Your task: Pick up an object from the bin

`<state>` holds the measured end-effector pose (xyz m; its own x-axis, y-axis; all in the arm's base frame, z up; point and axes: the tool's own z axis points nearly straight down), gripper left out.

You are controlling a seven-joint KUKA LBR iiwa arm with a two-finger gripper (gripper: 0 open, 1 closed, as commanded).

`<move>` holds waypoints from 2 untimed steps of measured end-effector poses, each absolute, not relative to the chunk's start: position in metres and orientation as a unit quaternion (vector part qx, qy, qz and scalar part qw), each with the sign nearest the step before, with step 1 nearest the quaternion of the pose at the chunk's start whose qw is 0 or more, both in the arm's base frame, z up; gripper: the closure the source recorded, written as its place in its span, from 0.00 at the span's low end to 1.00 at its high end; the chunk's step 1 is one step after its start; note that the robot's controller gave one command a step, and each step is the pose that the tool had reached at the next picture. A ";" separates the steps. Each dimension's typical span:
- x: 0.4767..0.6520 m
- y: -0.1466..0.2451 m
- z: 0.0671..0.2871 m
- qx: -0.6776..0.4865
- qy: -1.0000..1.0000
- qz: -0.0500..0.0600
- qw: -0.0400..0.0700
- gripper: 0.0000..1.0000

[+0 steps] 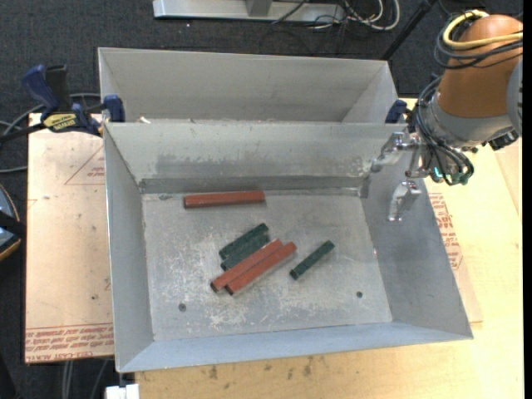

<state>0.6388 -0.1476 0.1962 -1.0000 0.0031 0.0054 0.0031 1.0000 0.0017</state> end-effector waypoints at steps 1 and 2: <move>0.641 -0.147 0.201 0.000 -1.000 0.000 -0.001 0.00; 0.631 -0.131 0.157 0.035 -0.999 0.001 -0.003 0.00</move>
Offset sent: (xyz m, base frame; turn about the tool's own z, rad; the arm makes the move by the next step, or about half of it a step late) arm -0.0236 0.0404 -0.1041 -0.1755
